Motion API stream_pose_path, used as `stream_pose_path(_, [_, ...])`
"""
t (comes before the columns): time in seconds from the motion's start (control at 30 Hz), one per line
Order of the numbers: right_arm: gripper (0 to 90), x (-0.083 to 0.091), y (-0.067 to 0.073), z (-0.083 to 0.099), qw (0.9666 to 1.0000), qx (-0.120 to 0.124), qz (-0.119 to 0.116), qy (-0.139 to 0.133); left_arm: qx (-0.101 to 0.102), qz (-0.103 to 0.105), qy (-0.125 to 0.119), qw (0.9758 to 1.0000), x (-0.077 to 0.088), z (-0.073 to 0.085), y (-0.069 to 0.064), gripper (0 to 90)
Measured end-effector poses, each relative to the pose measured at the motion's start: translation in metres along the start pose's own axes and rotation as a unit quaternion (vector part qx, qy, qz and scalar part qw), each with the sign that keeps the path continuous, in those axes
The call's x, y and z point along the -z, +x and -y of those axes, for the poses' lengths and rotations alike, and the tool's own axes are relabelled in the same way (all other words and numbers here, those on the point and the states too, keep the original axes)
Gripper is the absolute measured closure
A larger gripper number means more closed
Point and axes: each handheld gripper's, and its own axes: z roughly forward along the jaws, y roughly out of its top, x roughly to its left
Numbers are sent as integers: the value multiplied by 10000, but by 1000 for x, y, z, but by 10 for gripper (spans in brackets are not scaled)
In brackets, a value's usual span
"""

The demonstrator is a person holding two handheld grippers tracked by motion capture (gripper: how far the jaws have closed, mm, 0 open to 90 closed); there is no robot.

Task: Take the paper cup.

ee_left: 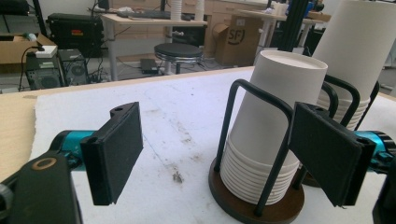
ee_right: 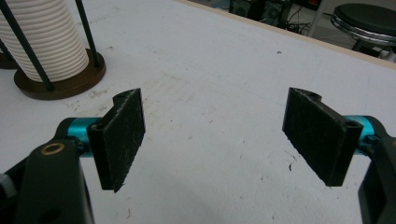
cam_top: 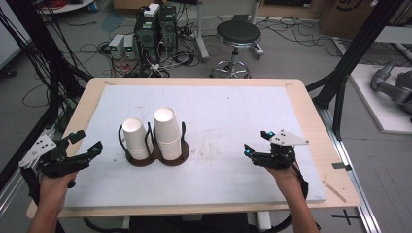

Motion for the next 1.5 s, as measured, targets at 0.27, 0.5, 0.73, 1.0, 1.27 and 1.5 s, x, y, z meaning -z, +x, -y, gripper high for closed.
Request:
stream_pose_path(0.27, [216, 0, 2, 0, 10000, -31, -58, -58, 27, 10, -11, 10000, -4, -1, 1, 179])
stream_pose_path(0.5, [253, -7, 15, -5, 9995, 155, -223, -177, -45, 24, 36, 10000, -3, 0, -3, 180])
stream_pose_path(0.73, [275, -15, 28, -16, 9983, 275, -355, -360, -54, 45, 38, 10000, -1, 1, -5, 180])
stream_pose_path(1.0, [385, -22, 37, -26, 9961, 271, -752, -367, -11, 30, 9, 10000, 2, 1, -3, 180])
stream_pose_path(1.27, [571, -25, 46, -40, 9926, 161, -1073, -544, -9, 49, 17, 10000, 2, 2, -3, 180])
stream_pose_path(1.5, [691, -27, 62, -51, 9887, 400, -1291, -656, -22, 49, 41, 10000, 2, 2, -3, 180])
